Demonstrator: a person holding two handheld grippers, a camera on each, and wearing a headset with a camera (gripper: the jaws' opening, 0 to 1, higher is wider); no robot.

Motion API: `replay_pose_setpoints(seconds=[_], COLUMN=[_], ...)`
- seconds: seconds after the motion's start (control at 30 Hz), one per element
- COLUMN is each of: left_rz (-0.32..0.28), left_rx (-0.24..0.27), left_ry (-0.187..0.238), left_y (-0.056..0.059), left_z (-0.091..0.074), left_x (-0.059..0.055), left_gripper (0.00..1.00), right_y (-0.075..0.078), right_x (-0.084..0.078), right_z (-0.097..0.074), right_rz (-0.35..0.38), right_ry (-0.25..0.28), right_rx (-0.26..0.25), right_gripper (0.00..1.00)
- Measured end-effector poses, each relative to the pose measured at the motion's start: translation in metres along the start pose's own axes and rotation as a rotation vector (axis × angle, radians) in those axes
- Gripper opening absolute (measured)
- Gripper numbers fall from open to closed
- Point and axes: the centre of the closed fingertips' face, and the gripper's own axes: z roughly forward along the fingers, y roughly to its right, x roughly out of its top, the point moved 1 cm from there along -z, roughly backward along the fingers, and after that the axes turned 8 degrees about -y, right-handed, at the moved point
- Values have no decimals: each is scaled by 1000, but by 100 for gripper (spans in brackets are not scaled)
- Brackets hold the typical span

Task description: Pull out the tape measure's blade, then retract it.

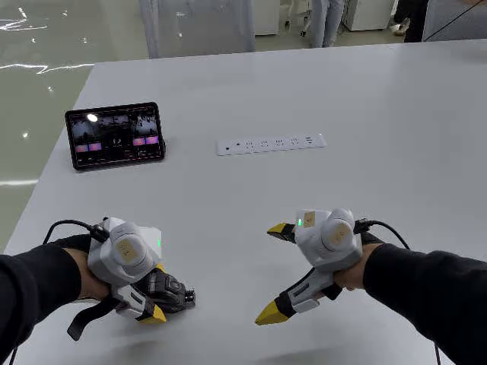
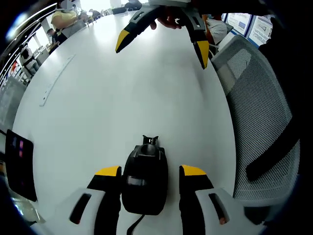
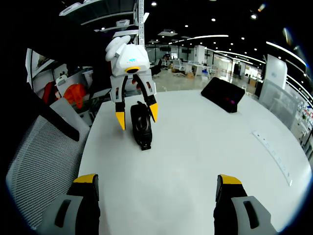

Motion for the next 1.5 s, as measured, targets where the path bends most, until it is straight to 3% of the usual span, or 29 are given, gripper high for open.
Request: replay_pose_setpoints(seconds=[0.07,0.1,0.3,0.37,0.63,1.1,1.27,1.5], left_rz=[16,2,-14,-18,11,-15,-10,-11], left_rx=[32,4,-2,-10,24,25,27,15], left_ry=[-8,-7,-1,0,-23,10,3,17], left_y=[-7,-3,-2,-3,-2,-4,-4,-5], left_z=[0,1,1,2,5,4,5,5], left_x=[-1,-1,-2,-1,-1,0,1,0], left_gripper=[31,31,31,31,30,31,31,31], right_y=[0,0,1,2,-2,-10,-17,-14], right_x=[1,2,6,7,13,24,31,35], right_z=[2,4,11,12,27,55,67,83], right_rz=[-2,-2,1,-4,-17,-62,-73,-73], right_ry=[-1,1,2,2,1,-37,-45,-67], right_rx=[4,8,18,20,40,72,94,91], right_gripper=[99,99,99,94,90,82,79,73])
